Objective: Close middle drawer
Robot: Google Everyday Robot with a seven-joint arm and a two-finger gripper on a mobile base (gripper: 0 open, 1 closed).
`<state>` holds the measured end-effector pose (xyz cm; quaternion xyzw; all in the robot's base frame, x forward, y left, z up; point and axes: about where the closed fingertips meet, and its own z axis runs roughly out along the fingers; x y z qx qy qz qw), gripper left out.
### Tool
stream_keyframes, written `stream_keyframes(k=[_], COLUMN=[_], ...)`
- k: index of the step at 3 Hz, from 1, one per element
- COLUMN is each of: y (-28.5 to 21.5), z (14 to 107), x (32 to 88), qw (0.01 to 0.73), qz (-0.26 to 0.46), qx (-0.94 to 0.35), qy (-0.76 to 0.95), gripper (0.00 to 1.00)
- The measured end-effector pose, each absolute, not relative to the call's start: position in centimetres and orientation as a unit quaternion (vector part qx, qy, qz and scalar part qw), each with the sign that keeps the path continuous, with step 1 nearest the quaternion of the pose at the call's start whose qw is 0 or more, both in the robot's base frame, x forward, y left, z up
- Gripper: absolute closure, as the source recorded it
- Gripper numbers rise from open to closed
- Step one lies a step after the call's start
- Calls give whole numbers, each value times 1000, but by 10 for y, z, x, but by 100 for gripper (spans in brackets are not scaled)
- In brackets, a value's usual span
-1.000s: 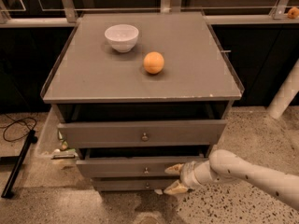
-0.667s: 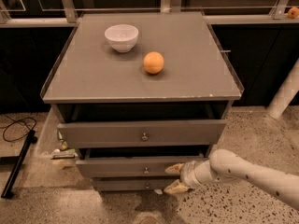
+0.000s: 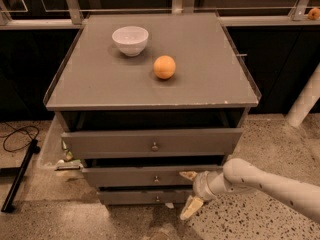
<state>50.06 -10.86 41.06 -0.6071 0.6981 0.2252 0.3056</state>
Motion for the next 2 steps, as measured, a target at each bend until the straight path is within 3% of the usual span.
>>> stream_keyframes(k=[2], y=[-115], z=[404], x=[525], qw=[292], qz=[216], qx=[-609], qy=[705], gripper=[0])
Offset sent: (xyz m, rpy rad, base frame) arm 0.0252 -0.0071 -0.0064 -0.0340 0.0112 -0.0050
